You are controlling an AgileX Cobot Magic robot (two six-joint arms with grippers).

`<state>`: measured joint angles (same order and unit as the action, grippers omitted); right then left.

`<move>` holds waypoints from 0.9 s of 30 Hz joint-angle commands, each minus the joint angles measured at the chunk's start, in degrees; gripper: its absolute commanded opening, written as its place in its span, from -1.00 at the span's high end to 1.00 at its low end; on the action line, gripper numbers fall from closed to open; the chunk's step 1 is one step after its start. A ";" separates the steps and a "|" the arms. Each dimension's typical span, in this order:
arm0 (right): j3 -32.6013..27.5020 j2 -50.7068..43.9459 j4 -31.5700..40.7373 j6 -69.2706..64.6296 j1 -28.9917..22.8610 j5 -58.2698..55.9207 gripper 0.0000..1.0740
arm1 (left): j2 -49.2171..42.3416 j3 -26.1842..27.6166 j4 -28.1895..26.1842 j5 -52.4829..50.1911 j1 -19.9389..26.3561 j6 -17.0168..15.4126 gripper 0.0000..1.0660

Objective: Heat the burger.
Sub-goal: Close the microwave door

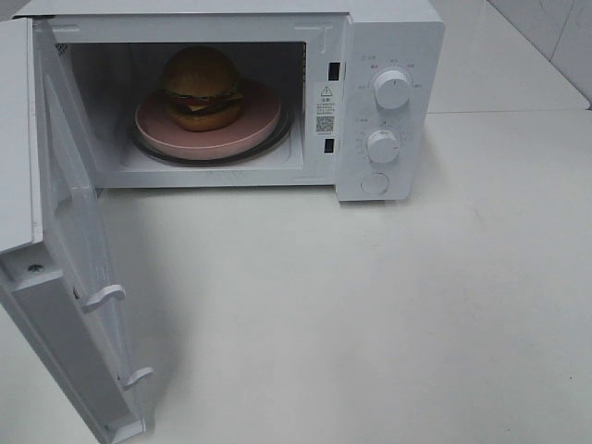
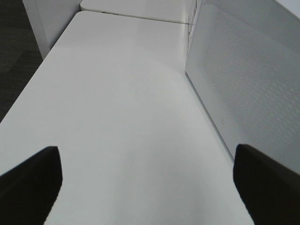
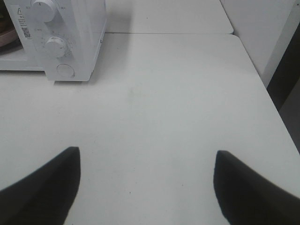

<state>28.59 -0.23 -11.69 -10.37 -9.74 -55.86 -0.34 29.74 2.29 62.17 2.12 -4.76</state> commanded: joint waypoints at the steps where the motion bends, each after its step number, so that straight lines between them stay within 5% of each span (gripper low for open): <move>1: -0.11 -1.43 0.06 0.29 0.29 0.46 -0.38 | -1.03 -0.11 -0.23 -0.69 -0.06 0.11 -0.71; 22: -0.11 -1.43 0.06 0.29 0.29 0.46 -0.38 | 9.91 1.43 -2.29 -3.50 -0.06 0.11 -0.69; 27: -0.11 -1.43 0.06 0.29 0.29 0.46 -0.38 | 12.83 1.49 -4.93 -9.45 -0.06 0.11 -0.54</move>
<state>28.59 -0.23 -11.69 -10.37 -9.74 -55.86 11.97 30.71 -1.60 55.92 2.12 -4.76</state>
